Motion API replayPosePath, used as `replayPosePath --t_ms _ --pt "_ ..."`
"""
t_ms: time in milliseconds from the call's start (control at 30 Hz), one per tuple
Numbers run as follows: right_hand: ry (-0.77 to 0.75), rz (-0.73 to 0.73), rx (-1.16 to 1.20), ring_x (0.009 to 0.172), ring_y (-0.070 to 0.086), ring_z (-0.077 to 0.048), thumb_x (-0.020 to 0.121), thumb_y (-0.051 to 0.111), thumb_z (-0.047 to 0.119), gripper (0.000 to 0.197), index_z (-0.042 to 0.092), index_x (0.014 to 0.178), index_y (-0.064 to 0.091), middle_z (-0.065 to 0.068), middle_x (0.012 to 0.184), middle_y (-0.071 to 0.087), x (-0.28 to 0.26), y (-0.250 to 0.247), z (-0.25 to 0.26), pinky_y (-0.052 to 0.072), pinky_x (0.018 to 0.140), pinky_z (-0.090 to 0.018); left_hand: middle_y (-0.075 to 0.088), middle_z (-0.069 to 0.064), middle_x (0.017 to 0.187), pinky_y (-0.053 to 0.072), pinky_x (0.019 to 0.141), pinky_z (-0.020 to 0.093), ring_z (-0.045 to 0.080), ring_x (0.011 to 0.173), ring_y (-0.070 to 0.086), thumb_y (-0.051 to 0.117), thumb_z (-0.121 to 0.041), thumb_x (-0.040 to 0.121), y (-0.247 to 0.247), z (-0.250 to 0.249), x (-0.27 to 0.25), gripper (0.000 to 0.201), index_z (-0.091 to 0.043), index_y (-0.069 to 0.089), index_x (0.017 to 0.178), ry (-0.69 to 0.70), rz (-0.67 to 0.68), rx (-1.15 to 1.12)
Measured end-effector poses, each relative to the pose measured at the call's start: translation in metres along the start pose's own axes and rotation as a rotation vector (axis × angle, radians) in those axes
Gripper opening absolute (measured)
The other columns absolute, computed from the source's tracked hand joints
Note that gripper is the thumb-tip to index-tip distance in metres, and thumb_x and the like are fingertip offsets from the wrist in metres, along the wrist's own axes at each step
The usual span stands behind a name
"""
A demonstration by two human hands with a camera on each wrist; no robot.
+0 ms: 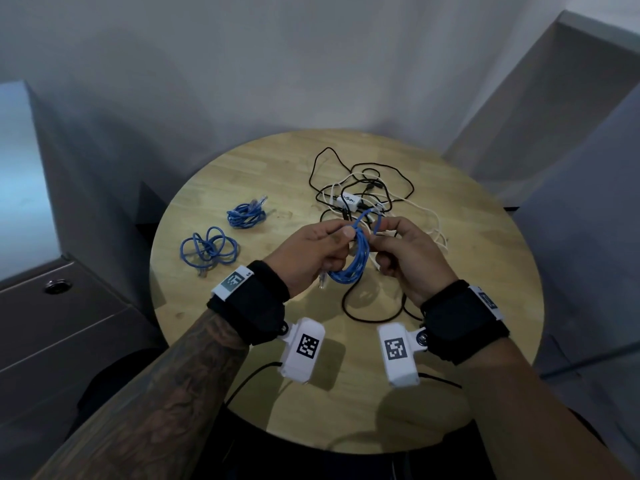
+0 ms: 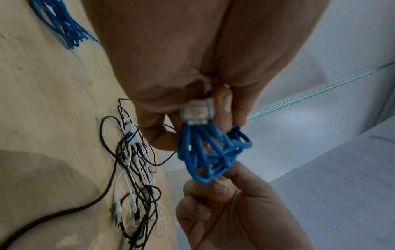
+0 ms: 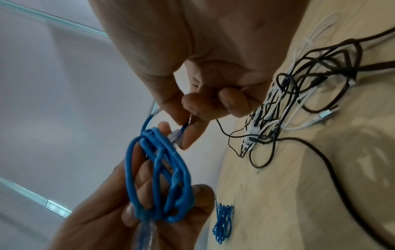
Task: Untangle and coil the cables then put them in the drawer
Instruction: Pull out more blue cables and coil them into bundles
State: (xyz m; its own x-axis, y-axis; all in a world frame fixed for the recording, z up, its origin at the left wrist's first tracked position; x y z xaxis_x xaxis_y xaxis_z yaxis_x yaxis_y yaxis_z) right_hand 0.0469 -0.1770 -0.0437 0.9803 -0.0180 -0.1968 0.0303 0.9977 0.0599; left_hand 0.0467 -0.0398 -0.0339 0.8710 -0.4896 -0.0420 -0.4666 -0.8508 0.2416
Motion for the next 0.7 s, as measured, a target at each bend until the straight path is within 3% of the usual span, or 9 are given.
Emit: replayPosePath --t_ms 100,200,300,367,433,500,533,600,700 --pt "0.009 0.031 -0.019 0.049 0.031 -0.012 0.091 0.063 0.002 0.016 0.016 0.092 0.056 0.005 0.058 0.062 -0.001 0.003 0.000 0.023 0.048 -0.023 0.036 -0.008 0.062 0.027 0.048 0.014 0.005 0.054 0.025 0.039 -0.011 0.103 0.000 -0.002 -0.002 0.026 0.000 0.059 0.114 -0.028 0.045 -0.006" --pt "0.062 0.090 0.007 0.048 0.030 -0.011 0.091 0.059 0.000 0.016 0.013 0.098 0.055 0.008 0.055 0.056 -0.003 0.009 -0.004 0.021 0.052 -0.027 0.035 0.000 0.070 0.027 0.049 0.015 0.005 0.055 0.026 0.039 -0.011 0.102 0.003 -0.004 -0.004 0.025 -0.002 0.061 0.113 -0.041 0.092 0.001" --pt "0.049 0.095 0.042 0.047 0.032 -0.011 0.094 0.053 0.003 0.012 0.013 0.100 0.058 0.007 0.058 0.057 -0.005 0.011 0.000 0.021 0.052 -0.027 0.036 0.014 0.082 0.029 0.049 0.014 0.007 0.057 0.026 0.041 -0.013 0.102 0.001 -0.003 -0.003 0.025 -0.003 0.062 0.112 -0.019 0.053 0.011" --pt "0.006 0.093 0.043 0.049 0.041 -0.010 0.097 0.053 0.012 0.014 0.012 0.109 0.059 0.005 0.067 0.063 -0.008 0.013 0.008 0.025 0.051 -0.026 0.043 0.014 0.080 0.031 0.049 0.015 0.009 0.059 0.028 0.042 -0.013 0.103 -0.005 -0.002 -0.001 0.025 -0.003 0.062 0.113 0.018 -0.011 0.034" --pt "-0.052 0.155 -0.046 0.057 0.052 -0.010 0.092 0.066 0.025 0.037 0.015 0.126 0.056 0.000 0.081 0.070 -0.012 0.017 0.013 0.038 0.056 -0.028 0.050 0.007 0.077 0.033 0.051 0.016 0.011 0.061 0.032 0.044 -0.015 0.103 -0.010 -0.004 0.000 0.023 -0.006 0.064 0.109 0.056 -0.066 0.073" --pt "-0.116 0.231 -0.179 0.077 0.063 -0.027 0.081 0.080 0.019 0.068 0.022 0.139 0.046 -0.009 0.098 0.073 -0.019 0.025 0.015 0.053 0.078 -0.040 0.056 0.009 0.081 0.039 0.055 0.018 0.013 0.064 0.045 0.046 -0.018 0.102 -0.013 -0.003 0.001 0.024 -0.004 0.063 0.110 0.066 -0.100 0.105" --pt "-0.152 0.234 -0.228 0.090 0.064 -0.036 0.079 0.082 0.014 0.075 0.022 0.142 0.043 -0.011 0.105 0.072 -0.021 0.028 0.015 0.053 0.090 -0.046 0.059 0.013 0.086 0.042 0.058 0.020 0.016 0.069 0.051 0.047 -0.021 0.101 -0.013 -0.002 0.001 0.027 -0.001 0.061 0.114 0.062 -0.106 0.108" --pt "-0.207 0.181 -0.253 0.100 0.067 -0.036 0.084 0.078 0.015 0.065 0.019 0.140 0.045 -0.009 0.105 0.073 -0.022 0.028 0.016 0.051 0.098 -0.052 0.055 0.017 0.089 0.041 0.057 0.021 0.016 0.069 0.049 0.050 -0.027 0.096 -0.011 0.001 0.002 0.034 0.000 0.059 0.115 0.055 -0.103 0.090" --pt "-0.242 0.094 -0.225 0.096 0.070 -0.031 0.087 0.071 0.041 0.044 0.021 0.122 0.054 -0.006 0.097 0.075 -0.020 0.025 0.018 0.051 0.094 -0.056 0.041 0.014 0.088 0.034 0.052 0.018 0.008 0.057 0.036 0.048 -0.026 0.094 -0.005 0.000 0.003 0.034 0.001 0.057 0.113 0.077 -0.095 0.007"
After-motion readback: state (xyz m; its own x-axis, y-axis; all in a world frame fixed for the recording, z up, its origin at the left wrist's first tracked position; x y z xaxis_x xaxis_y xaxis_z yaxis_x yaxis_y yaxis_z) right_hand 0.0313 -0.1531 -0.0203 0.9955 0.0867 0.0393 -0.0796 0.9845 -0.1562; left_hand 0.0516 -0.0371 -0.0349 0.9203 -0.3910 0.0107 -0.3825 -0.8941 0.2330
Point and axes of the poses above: each hand's wrist, its own x-axis towards the middle knuckle, its own y-axis out of the palm, z = x × y, the point moved 8 cm from there along x, towards the middle knuckle
